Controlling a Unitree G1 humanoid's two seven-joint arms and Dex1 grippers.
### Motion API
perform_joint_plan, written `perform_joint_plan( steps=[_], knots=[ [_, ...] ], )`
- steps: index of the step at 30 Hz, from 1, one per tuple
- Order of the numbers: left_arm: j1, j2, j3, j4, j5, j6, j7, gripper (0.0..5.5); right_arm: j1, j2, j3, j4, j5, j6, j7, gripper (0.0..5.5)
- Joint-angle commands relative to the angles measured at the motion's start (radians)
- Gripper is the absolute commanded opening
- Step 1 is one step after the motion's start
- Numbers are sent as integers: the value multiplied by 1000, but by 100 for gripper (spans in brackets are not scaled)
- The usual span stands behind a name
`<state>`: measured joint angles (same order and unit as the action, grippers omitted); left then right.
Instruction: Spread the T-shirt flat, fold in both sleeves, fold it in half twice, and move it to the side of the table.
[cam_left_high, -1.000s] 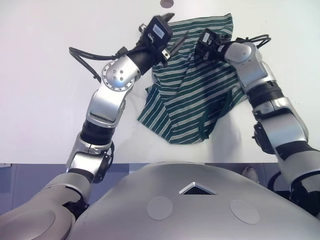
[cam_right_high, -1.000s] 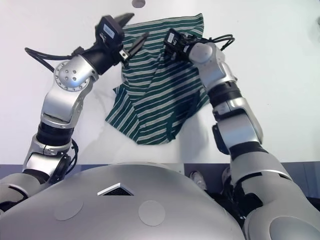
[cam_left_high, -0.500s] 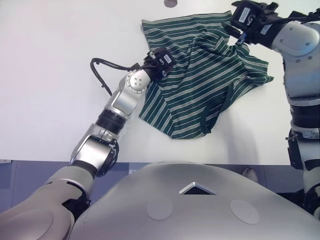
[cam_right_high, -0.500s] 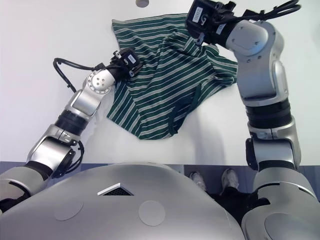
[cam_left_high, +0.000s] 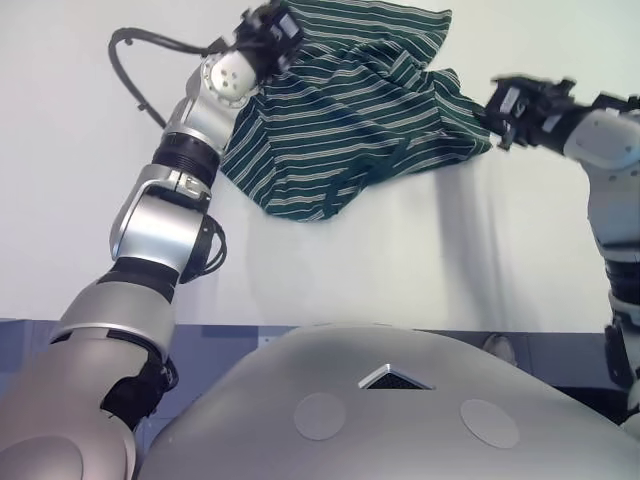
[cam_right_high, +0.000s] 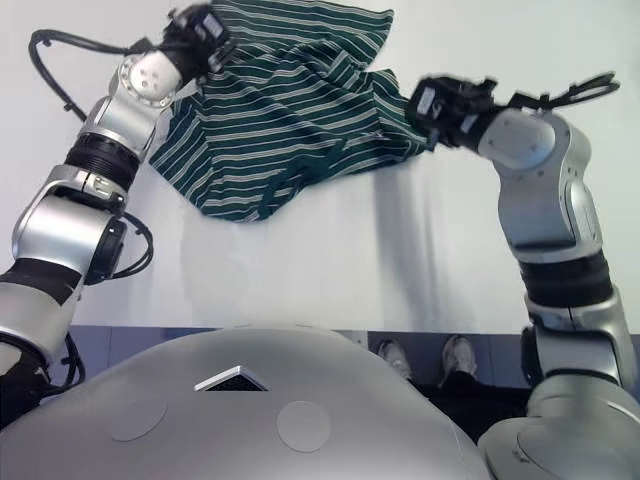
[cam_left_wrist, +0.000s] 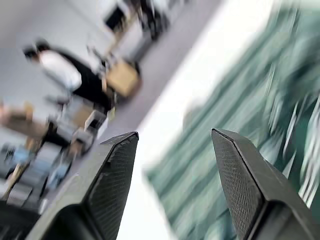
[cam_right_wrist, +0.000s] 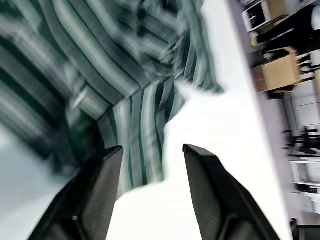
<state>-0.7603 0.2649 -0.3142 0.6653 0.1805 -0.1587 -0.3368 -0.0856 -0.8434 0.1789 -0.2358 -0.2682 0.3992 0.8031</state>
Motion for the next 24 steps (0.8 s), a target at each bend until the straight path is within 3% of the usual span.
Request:
perform_joint_plan(
  steps=[1,5,8,11,15,19,24],
  knots=[
    [130,-9,55,-475,-144,151,-99,266,118,-47,29,121,24,-130,45,224],
    [346,84,83,-824,-239,363,-194,266,292,-124,53,69,105,-263,168,224],
    [582,238,88,-993,-289,449,-321,266,423,-289,-34,36,221,-413,311,224],
    [747,371,36,-1009,-232,431,-407,266,452,-391,-113,56,329,-466,433,224],
    [743,338,-7,-890,-121,383,-329,266,186,-215,-149,-7,585,-236,384,224],
    [708,290,-18,-817,-38,325,-251,266,131,-47,7,1,430,-218,226,224],
    [770,351,-73,-830,-29,261,-359,266,160,4,114,70,242,-259,125,224]
  ],
)
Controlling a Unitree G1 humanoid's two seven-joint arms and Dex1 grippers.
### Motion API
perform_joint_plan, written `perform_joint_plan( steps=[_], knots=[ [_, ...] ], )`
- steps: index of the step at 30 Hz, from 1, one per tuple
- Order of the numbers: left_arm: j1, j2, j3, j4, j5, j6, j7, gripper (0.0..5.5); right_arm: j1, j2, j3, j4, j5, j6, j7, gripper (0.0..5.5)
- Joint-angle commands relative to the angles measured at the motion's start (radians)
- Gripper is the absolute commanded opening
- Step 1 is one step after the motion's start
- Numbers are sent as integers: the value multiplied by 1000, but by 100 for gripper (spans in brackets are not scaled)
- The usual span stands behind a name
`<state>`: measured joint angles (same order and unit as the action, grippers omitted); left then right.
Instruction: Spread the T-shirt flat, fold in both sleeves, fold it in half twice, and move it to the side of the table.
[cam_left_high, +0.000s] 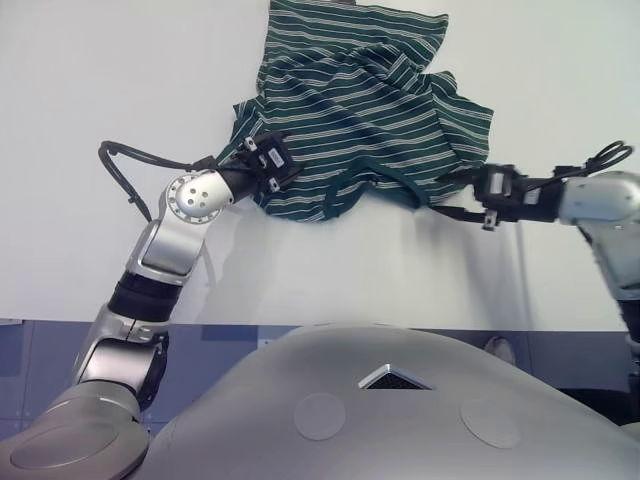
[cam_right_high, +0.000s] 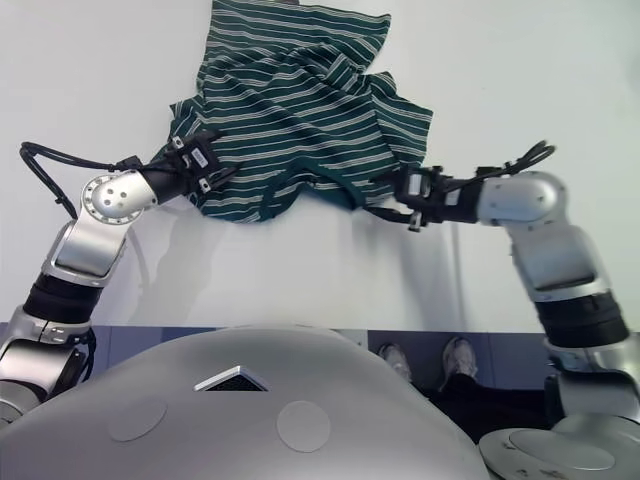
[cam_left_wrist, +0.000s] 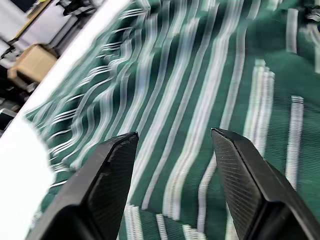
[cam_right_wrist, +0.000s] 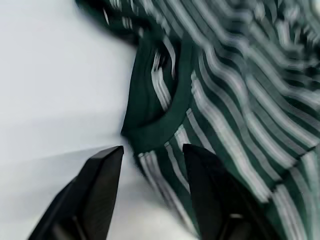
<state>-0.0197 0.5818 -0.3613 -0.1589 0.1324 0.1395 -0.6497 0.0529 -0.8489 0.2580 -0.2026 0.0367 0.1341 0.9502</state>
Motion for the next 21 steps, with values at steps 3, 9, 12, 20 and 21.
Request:
perform_joint_plan(
  steps=[3,9,12,20,21],
  knots=[
    [36,42,-37,-11,21,-67,-71,266,48,-23,28,8,-6,53,39,224],
    [35,92,-73,-15,73,-137,-123,266,159,-191,-2,-82,193,154,300,224],
    [34,106,-79,-9,88,-163,-135,266,109,-119,-79,-136,343,257,257,224],
    [5,89,-86,21,97,-181,-135,266,-74,94,23,52,-19,77,-125,224],
    [6,90,-86,21,97,-182,-136,266,-61,77,41,66,-60,54,-124,224]
  ],
)
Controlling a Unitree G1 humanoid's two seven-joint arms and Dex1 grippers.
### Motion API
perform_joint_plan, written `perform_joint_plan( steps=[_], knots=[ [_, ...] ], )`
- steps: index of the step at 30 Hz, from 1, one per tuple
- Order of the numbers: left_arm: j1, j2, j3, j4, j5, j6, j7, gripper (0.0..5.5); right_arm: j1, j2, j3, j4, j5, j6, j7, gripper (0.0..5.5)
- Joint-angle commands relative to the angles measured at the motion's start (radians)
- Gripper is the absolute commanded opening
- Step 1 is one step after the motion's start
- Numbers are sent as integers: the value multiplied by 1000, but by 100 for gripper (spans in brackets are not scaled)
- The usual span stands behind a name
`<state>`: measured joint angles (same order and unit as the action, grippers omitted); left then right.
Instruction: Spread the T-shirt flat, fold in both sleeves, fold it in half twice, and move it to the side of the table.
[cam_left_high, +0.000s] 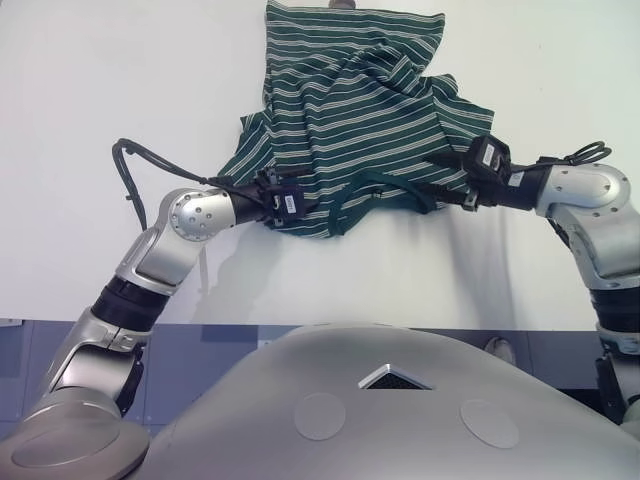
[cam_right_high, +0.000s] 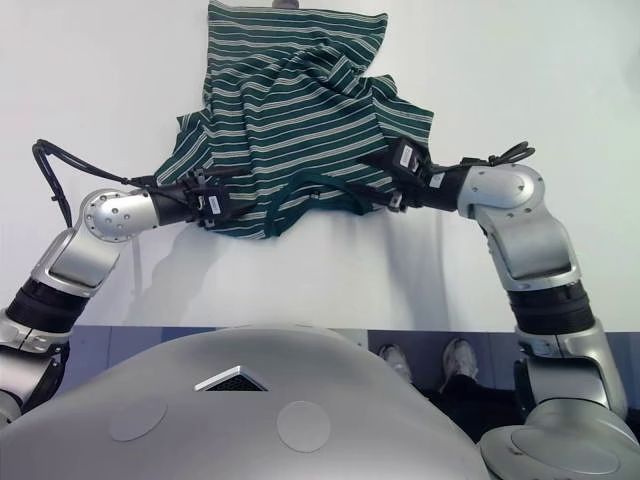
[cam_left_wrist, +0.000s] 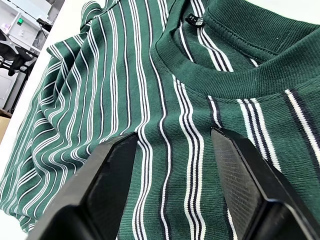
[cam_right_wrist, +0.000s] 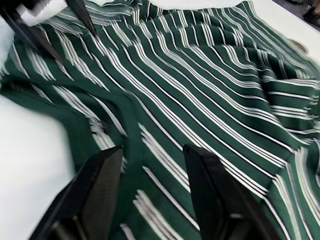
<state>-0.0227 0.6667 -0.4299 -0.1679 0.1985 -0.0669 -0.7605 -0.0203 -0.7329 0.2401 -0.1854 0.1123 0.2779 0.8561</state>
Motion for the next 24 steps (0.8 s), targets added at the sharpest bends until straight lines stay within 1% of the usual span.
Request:
perform_joint_plan(
  steps=[1,4,6,7,10,18,21,24],
  knots=[
    [10,6,-17,31,29,24,-25,266,27,-67,75,64,-171,-113,-13,224],
    [13,9,-8,30,25,27,-25,266,96,-186,101,55,-175,-146,126,224],
    [14,15,0,24,21,29,-28,266,157,-255,93,-8,-102,-154,231,224],
    [12,18,4,20,19,30,-31,266,173,-265,82,-35,-62,-146,255,224],
    [15,30,4,0,13,33,-55,266,163,-227,45,-87,20,-87,241,224],
    [107,143,51,-189,-32,121,-162,266,117,-126,-87,-155,147,54,138,224],
    [73,120,99,-231,-48,167,-133,266,61,-73,-150,-132,169,80,69,224],
    [38,76,181,-291,-106,286,-94,266,-11,1,-219,-72,156,68,-52,224]
  ],
)
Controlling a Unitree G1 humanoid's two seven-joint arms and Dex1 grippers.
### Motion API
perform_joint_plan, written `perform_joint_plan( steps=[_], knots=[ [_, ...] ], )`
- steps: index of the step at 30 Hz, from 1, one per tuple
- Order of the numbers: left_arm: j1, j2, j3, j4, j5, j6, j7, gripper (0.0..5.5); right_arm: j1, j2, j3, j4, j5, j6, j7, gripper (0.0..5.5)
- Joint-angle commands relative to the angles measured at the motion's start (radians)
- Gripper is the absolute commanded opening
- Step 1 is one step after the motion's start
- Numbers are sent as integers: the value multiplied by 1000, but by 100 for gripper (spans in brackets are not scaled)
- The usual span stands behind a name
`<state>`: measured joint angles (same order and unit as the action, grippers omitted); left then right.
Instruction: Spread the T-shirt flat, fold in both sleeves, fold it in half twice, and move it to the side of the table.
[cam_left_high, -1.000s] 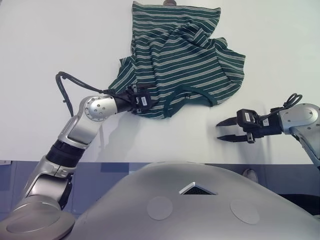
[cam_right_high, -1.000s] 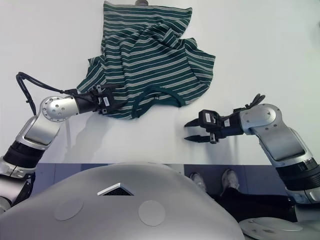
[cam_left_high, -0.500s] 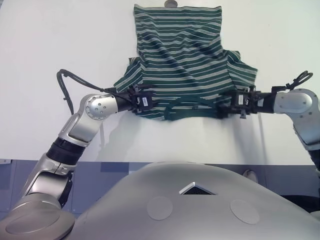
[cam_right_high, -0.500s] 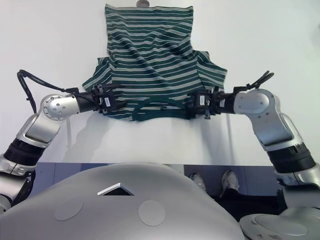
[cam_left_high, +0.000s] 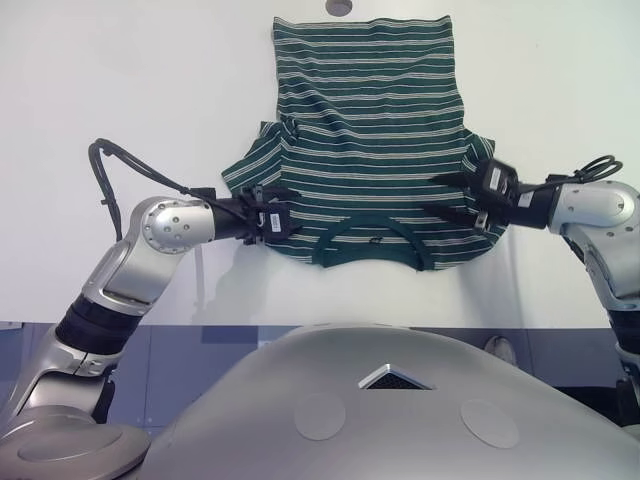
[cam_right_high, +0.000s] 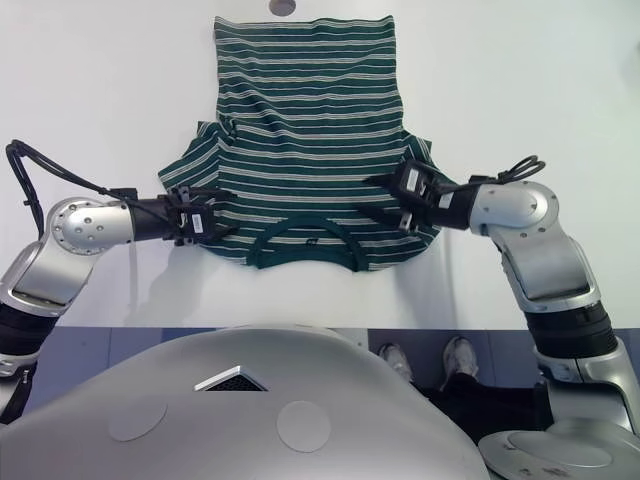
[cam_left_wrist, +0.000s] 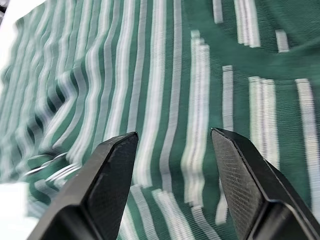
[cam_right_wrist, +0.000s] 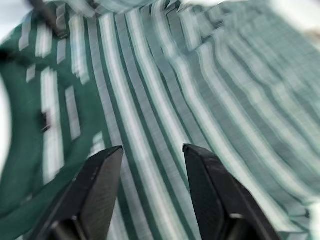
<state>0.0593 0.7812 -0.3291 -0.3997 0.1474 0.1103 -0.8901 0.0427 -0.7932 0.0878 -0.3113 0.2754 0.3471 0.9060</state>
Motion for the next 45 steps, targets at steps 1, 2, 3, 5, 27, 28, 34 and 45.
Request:
perform_joint_plan(
  steps=[1,2,3,5,27,28,34,45],
  knots=[
    [-61,-66,124,-83,-87,175,64,266,-95,84,-87,71,-11,-4,-140,224],
    [-94,-121,202,-103,-122,280,131,266,-109,108,-109,81,-13,-6,-181,224],
    [-128,-185,298,-118,-151,403,217,266,-108,132,-133,78,-10,-5,-222,224],
    [-108,-320,468,-168,-206,654,361,308,-73,173,-153,55,-11,-1,-279,224],
    [180,-784,645,-80,-388,1018,657,248,21,260,-108,-11,-50,2,-349,224],
    [187,-777,635,-74,-390,1001,657,237,19,261,-106,-9,-50,3,-349,224],
    [196,-759,609,-53,-410,940,672,129,15,268,-105,-5,-51,3,-353,224],
    [135,-661,548,-121,-380,814,710,1,-6,296,-121,20,-58,-7,-386,224]
  ],
)
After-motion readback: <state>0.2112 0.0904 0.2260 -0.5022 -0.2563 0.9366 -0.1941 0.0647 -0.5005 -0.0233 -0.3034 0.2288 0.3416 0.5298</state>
